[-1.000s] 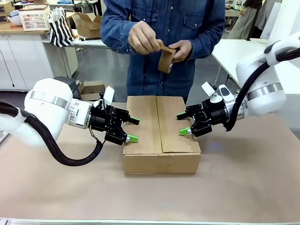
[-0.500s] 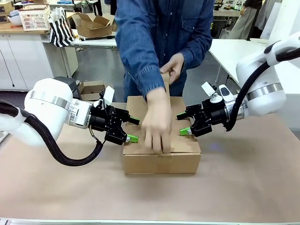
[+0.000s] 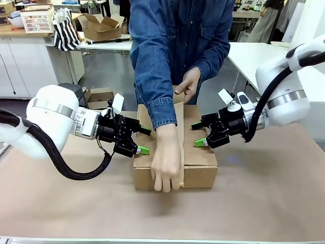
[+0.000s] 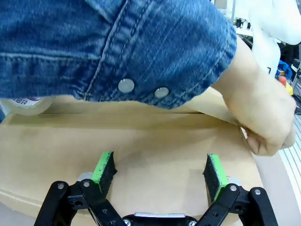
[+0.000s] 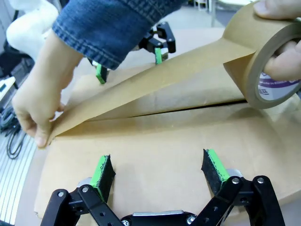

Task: Pack the gift set into the box.
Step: Press and hold the closed box until the human finishes sealing it.

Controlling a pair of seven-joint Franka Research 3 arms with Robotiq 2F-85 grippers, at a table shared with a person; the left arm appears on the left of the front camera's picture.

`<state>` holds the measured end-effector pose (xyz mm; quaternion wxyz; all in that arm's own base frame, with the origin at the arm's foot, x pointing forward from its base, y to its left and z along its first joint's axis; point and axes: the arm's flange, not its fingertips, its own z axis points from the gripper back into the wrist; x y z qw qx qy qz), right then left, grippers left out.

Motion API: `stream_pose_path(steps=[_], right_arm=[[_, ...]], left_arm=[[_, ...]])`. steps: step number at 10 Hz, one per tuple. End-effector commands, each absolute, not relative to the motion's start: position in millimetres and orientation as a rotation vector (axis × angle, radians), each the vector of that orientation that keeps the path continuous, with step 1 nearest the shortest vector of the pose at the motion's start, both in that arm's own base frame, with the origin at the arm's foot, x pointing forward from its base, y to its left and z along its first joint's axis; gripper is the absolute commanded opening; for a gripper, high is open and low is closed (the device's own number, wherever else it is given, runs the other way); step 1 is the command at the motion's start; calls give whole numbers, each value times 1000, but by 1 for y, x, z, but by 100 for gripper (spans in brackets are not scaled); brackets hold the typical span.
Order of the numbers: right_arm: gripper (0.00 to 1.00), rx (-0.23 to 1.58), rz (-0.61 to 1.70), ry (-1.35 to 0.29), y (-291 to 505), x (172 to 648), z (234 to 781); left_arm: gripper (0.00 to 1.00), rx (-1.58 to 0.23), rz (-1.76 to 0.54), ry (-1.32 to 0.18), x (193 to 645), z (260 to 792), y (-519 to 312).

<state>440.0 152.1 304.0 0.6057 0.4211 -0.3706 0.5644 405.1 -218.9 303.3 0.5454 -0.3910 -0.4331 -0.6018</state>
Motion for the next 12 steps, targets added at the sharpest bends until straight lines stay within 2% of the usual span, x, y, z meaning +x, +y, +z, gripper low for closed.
stream_pose_path(steps=[1,12], right_arm=[[100,971,1306,-855,152,437,302],[100,971,1306,-855,152,437,302]], left_arm=[[100,-919,-1438,-1033,404,303,-218],[100,-919,-1438,-1033,404,303,-218]])
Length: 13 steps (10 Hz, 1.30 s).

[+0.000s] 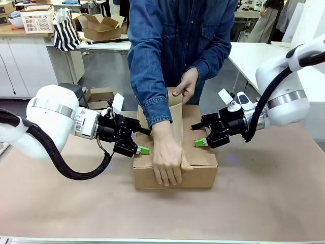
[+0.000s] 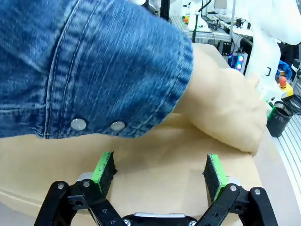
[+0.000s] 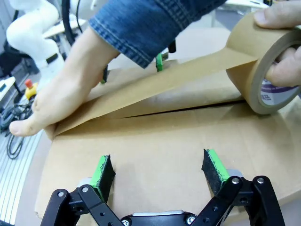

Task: Pack the gift set into the box.
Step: Press and hold the closed box until the human finishes sealing it.

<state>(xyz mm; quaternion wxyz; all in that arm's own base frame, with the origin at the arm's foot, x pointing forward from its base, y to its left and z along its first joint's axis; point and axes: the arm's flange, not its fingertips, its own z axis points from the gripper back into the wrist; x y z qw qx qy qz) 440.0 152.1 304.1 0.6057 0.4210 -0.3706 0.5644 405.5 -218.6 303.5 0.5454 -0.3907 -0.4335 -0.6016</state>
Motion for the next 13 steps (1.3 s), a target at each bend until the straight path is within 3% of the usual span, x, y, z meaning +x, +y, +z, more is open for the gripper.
stream_pose_path(steps=[1,13], right_arm=[[100,971,1306,-855,152,437,302],[100,971,1306,-855,152,437,302]], left_arm=[[100,-919,-1438,-1033,404,303,-218],[100,-919,-1438,-1033,404,303,-218]])
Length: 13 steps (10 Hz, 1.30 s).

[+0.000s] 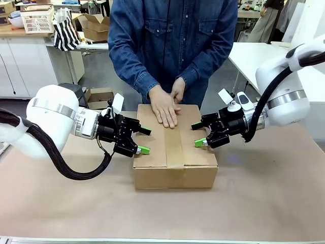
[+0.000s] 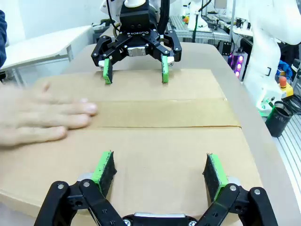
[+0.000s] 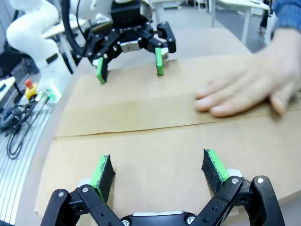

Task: Pack the gift set into the box.
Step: Press and hold the closed box until the human finishes sealing it.

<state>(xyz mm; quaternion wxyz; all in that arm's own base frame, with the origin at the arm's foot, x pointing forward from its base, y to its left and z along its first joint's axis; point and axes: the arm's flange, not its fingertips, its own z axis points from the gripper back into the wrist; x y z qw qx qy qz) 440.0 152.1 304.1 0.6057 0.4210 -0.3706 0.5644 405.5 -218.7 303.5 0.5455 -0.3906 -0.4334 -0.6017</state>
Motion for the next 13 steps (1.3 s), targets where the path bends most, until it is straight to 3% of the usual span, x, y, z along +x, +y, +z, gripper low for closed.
stream_pose_path(steps=[1,13], right_arm=[[100,971,1306,-855,152,437,302],[100,971,1306,-855,152,437,302]], left_arm=[[100,-919,-1438,-1033,404,303,-218],[100,-919,-1438,-1033,404,303,-218]])
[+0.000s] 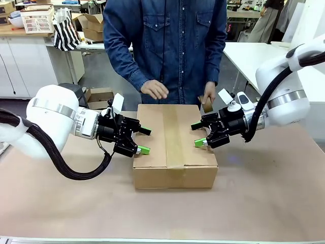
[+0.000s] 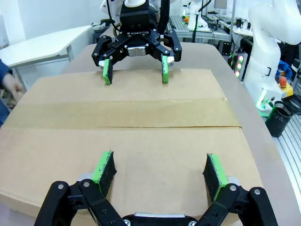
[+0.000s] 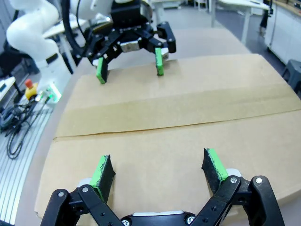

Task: Pack the gift set into the box.
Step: Press and hold the closed box until the human finishes sealing it.

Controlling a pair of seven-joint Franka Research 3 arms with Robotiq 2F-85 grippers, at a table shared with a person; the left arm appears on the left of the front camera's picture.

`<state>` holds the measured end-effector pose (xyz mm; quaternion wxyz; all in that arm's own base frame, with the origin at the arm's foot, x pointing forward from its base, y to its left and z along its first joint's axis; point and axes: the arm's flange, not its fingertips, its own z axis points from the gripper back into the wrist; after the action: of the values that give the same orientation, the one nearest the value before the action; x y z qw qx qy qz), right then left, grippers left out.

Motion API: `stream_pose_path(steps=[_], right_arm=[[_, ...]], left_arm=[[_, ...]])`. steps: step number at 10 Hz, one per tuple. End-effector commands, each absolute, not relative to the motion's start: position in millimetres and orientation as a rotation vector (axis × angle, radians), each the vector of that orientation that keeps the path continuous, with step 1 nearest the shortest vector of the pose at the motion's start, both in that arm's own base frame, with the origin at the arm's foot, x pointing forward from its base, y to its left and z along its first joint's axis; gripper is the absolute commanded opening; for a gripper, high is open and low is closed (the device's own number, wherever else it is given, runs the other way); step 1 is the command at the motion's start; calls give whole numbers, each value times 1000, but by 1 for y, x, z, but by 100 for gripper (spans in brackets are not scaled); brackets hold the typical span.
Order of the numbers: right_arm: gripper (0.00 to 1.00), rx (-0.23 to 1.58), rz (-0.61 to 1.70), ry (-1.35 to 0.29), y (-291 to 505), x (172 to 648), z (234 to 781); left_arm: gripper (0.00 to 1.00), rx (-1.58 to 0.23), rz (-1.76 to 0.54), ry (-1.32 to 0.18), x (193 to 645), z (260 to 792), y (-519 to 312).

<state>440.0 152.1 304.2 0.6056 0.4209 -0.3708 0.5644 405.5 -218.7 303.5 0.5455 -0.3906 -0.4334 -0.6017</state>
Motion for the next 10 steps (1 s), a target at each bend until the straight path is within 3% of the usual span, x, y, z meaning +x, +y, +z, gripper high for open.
stream_pose_path(steps=[1,10], right_arm=[[100,971,1306,-855,152,437,302],[100,971,1306,-855,152,437,302]], left_arm=[[100,-919,-1438,-1033,404,303,-218],[100,-919,-1438,-1033,404,303,-218]])
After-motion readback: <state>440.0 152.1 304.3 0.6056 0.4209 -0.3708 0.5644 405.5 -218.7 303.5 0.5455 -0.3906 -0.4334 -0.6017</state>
